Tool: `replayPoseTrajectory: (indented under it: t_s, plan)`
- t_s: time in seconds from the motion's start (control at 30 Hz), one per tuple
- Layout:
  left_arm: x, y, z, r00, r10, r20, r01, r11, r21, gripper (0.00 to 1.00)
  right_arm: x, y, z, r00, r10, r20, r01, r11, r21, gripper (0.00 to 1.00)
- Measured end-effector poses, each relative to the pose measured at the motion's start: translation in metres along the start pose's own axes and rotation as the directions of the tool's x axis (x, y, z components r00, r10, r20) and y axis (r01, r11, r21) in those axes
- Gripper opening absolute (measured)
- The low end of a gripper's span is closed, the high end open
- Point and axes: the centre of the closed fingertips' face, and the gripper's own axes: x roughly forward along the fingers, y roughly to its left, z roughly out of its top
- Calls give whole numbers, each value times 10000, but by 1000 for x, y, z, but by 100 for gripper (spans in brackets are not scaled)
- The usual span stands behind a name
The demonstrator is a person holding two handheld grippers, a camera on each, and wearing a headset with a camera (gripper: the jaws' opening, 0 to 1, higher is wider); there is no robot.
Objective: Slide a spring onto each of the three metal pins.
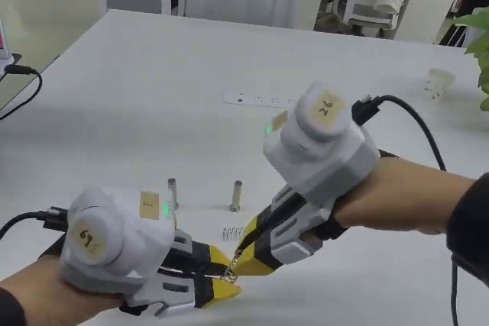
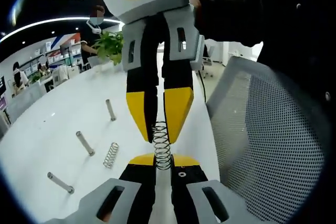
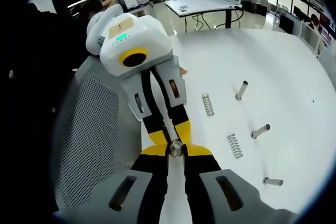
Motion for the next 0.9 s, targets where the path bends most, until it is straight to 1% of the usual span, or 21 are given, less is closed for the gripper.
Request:
replayPoseTrajectory:
  t_s: [0.07,0.1,0.13,0.27,0.4,0.5,0.57,0.73,0.8,0.9]
  plan:
    - [-1,0,2,9999,4,105,-4,10000,-52,2,3,0,-1,9998,41,-197,-43,9999,-104,9]
    - [-1,0,3,10000,5,93,-4,10000,-55,2,4,0,-1,9997,73,-252,-75,9999,-98,9]
    - [0,0,3,9999,-31,101,31,10000,-57,2,5,1,-2,9991,90,-423,-99,9998,-196,9]
    - [-1,0,4,9998,-12,190,17,9997,-245,2,8,0,-4,9981,85,-609,-106,9994,-340,9]
    - [-1,2,5,9997,-6,251,17,9989,-467,1,8,-1,-4,9980,91,-632,-112,9994,-327,9]
    - [-1,3,5,9994,46,338,-29,9988,-494,2,7,-3,-4,9979,38,-642,-56,9996,-285,9]
    - [1,3,5,9991,78,418,-62,9993,-378,2,7,-4,-4,9975,13,-713,-33,9996,-282,9]
    - [1,6,7,9981,172,587,-152,9993,-330,3,5,-6,-4,9964,-30,-843,3,9995,-313,9]
    - [1,8,7,9974,220,692,-183,9983,-548,5,3,-7,-5,9957,-66,-923,33,9994,-357,9]
    - [-1,10,9,9960,330,831,-277,9976,-632,7,1,-10,-5,9953,-114,-964,81,9994,-346,9]
